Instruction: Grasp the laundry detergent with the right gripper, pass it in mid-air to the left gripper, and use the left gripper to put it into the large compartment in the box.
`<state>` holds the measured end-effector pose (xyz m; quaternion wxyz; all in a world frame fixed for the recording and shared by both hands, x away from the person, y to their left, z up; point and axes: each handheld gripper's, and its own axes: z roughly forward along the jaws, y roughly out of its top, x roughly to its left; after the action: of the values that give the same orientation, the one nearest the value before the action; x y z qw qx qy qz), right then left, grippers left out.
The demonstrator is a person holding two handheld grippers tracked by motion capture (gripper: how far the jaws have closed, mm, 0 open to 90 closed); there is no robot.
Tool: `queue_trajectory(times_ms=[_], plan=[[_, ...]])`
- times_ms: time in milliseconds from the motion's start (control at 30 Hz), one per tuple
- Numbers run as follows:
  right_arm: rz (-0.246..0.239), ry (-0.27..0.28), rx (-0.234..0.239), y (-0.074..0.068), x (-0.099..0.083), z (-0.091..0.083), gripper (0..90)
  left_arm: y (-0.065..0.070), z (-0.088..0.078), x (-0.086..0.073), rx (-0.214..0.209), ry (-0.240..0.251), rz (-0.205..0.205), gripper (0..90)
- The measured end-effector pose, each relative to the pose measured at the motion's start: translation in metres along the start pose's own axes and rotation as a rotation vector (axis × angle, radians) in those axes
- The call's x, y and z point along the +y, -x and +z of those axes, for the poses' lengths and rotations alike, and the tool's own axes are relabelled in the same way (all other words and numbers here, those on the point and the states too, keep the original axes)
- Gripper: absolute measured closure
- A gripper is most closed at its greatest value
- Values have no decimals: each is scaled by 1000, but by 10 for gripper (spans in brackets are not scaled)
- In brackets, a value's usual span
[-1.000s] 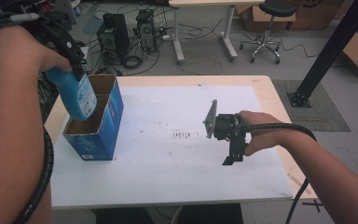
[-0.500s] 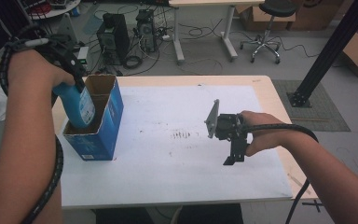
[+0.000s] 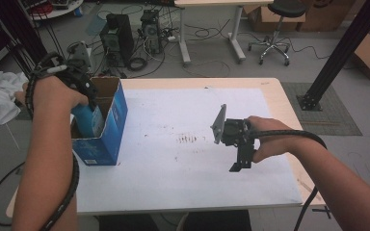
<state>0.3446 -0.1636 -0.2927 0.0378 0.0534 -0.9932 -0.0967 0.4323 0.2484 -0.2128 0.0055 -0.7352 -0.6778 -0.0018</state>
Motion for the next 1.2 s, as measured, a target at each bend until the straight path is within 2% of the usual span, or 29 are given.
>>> queue_trajectory(times_ms=[267,600,900,1033,1200], plan=[[-9,5,-14,-2,0,0,0,3,29,4,6,-26,10,389],[-14,19,-19,-3,-1,1,0,1,62,6,-12,-50,12,389],[-22,31,-27,-6,-1,-1,0,-4,78,7,-3,-50,1,389],[-21,27,-25,-6,-2,0,0,-5,78,6,-5,-50,6,390],[-17,33,-30,-6,-2,-1,0,-7,78,4,-12,-18,13,390]])
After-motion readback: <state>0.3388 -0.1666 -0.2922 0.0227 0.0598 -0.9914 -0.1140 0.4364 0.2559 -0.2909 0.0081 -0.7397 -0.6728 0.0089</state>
